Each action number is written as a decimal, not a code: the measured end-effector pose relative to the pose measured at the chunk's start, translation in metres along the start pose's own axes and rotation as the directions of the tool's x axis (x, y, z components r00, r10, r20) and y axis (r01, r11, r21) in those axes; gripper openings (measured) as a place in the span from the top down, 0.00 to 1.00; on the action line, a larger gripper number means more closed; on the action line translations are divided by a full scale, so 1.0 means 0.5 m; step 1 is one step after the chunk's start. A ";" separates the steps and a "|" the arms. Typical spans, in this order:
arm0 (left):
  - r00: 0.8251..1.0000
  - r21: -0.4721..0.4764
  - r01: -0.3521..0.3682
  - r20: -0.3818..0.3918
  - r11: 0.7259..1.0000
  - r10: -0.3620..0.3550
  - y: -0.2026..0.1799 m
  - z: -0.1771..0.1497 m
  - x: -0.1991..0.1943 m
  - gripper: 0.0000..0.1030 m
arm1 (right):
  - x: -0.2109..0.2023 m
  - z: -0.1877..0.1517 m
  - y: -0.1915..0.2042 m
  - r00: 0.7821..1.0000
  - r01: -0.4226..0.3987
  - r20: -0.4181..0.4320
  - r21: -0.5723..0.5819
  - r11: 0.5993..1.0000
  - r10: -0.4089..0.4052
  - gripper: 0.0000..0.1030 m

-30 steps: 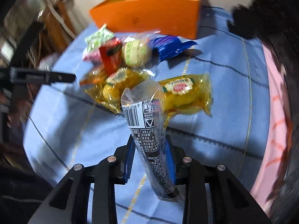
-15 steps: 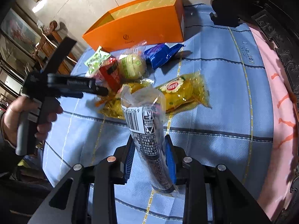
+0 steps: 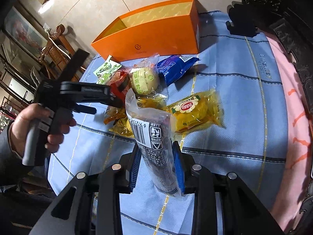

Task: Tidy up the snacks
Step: 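Grasp the brown wafer pack with the left tool while the right tool holds the bottle, then carry the wafer pack and the bottle toward the orange box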

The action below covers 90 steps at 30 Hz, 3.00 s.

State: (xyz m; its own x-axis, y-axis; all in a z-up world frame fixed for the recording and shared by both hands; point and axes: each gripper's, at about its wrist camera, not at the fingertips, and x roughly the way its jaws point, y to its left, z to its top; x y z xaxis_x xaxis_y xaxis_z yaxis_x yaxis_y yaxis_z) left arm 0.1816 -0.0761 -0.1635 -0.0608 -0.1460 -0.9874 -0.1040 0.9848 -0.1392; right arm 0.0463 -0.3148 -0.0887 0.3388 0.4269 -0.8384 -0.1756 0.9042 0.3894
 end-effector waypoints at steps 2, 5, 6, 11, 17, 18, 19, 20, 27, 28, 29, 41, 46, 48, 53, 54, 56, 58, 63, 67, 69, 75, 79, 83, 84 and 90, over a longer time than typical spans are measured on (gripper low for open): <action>1.000 -0.009 -0.008 -0.011 1.000 0.008 -0.008 0.004 0.014 0.04 | 0.004 -0.002 -0.003 1.000 -0.001 -0.001 0.012 1.000 0.001 0.69; 0.999 -0.012 -0.042 -0.021 0.999 0.042 -0.018 0.008 0.038 0.04 | 0.028 -0.006 -0.011 1.000 0.006 -0.026 0.029 1.000 -0.006 0.68; 0.999 -0.016 -0.046 -0.024 0.999 0.046 -0.019 0.008 0.045 0.04 | 0.042 -0.008 -0.012 0.999 0.018 -0.044 0.030 0.999 -0.016 0.68; 0.982 0.016 -0.162 0.106 0.987 0.159 -0.024 0.012 0.025 0.62 | 0.093 -0.019 -0.013 0.996 0.032 -0.088 0.051 0.998 -0.027 0.62; 0.994 0.008 -0.053 0.095 0.999 0.052 0.042 0.014 0.008 0.66 | 0.100 -0.032 -0.017 0.993 0.077 -0.099 0.065 0.995 -0.071 0.35; 0.994 0.006 -0.044 0.098 0.999 0.043 0.060 0.010 0.002 0.66 | 0.096 -0.034 -0.014 0.992 0.081 -0.097 0.060 0.995 -0.075 0.34; 0.995 0.001 -0.024 0.101 1.000 0.023 0.072 0.005 -0.003 0.66 | 0.091 -0.038 -0.009 0.992 0.087 -0.097 0.051 0.995 -0.081 0.32; 0.995 -0.006 -0.006 0.104 1.000 0.007 0.086 -0.001 -0.010 0.66 | 0.089 -0.042 -0.005 0.991 0.095 -0.100 0.043 0.995 -0.091 0.27; 0.989 0.024 -0.018 0.149 1.000 0.014 0.170 -0.045 -0.044 0.66 | 0.105 -0.078 0.016 0.979 0.167 -0.122 0.015 0.986 -0.164 0.23; 0.988 0.025 -0.020 0.151 0.999 0.016 0.171 -0.050 -0.046 0.66 | 0.112 -0.081 0.019 0.975 0.184 -0.124 0.008 0.983 -0.182 0.23; 0.988 0.025 -0.019 0.152 1.000 0.015 0.179 -0.054 -0.049 0.66 | 0.117 -0.083 0.022 0.973 0.199 -0.123 -0.003 0.980 -0.198 0.23; 0.993 0.067 -0.008 0.117 0.998 0.000 0.169 -0.115 -0.049 0.66 | 0.075 -0.073 -0.026 0.998 -0.036 -0.047 0.284 0.958 0.051 0.66; 0.988 0.121 0.028 0.149 0.992 -0.046 0.151 -0.128 -0.076 0.66 | 0.072 -0.093 -0.026 0.997 -0.045 -0.042 0.316 0.948 0.062 0.66; 0.984 0.092 0.078 0.154 0.993 -0.092 0.163 -0.127 -0.089 0.66 | 0.072 -0.093 -0.018 0.997 -0.043 -0.049 0.299 0.953 0.060 0.66; 0.981 0.106 -0.056 0.191 0.993 0.035 0.180 -0.115 -0.074 0.32 | 0.098 -0.094 0.012 0.996 -0.026 -0.081 0.256 0.966 0.048 0.64; 0.983 0.110 -0.022 0.182 0.994 0.002 0.183 -0.119 -0.071 0.57 | 0.099 -0.093 0.016 0.995 -0.028 -0.082 0.252 0.967 0.050 0.64; 0.990 0.119 0.012 0.140 0.993 -0.029 0.196 -0.121 -0.051 0.67 | 0.104 -0.096 0.025 0.995 -0.036 -0.082 0.252 0.967 0.058 0.64; 0.992 0.094 0.021 0.123 0.995 -0.032 0.210 -0.126 -0.038 0.68 | 0.109 -0.095 0.035 0.994 -0.033 -0.091 0.242 0.970 0.056 0.64; 0.989 0.077 0.021 0.142 0.997 -0.032 0.206 -0.108 -0.057 0.47 | 0.104 -0.089 0.050 0.994 -0.029 -0.094 0.218 0.975 0.051 0.62; 0.987 0.049 0.014 0.156 0.999 -0.022 0.188 -0.082 -0.069 0.31 | 0.106 -0.084 0.061 0.995 -0.029 -0.092 0.208 0.978 0.049 0.62; 0.992 0.038 0.010 0.124 0.999 -0.015 0.174 -0.062 -0.050 0.32 | 0.110 -0.086 0.060 0.994 -0.022 -0.097 0.207 0.978 0.043 0.62; 0.997 0.032 -0.004 0.083 0.999 0.002 0.129 -0.052 0.004 0.67 | 0.115 -0.088 0.052 0.994 -0.008 -0.108 0.213 0.977 0.032 0.62; 0.994 0.017 -0.007 0.108 1.000 0.005 0.130 -0.060 -0.001 0.68 | 0.112 -0.081 0.051 0.994 -0.016 -0.103 0.211 0.977 0.038 0.61; 0.984 0.047 -0.034 0.175 0.998 0.025 0.189 -0.105 -0.072 0.68 | 0.102 -0.068 0.049 0.995 -0.028 -0.087 0.201 0.979 0.046 0.61; 0.980 0.056 -0.045 0.196 0.997 0.033 0.193 -0.110 -0.091 0.68 | 0.098 -0.065 0.049 0.995 -0.030 -0.083 0.197 0.980 0.048 0.61; 0.959 0.068 -0.049 0.281 0.996 0.028 0.208 -0.117 -0.182 0.68 | 0.077 -0.027 0.071 0.998 -0.040 -0.050 0.147 0.988 0.048 0.61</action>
State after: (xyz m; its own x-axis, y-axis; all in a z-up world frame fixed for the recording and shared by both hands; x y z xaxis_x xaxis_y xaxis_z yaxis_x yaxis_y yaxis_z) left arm 0.1182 0.0341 -0.0836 0.2173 -0.0856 -0.9723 -0.0329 0.9949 -0.0950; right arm 0.0407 -0.2666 -0.1125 0.2832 0.4686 -0.8368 -0.0509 0.8786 0.4748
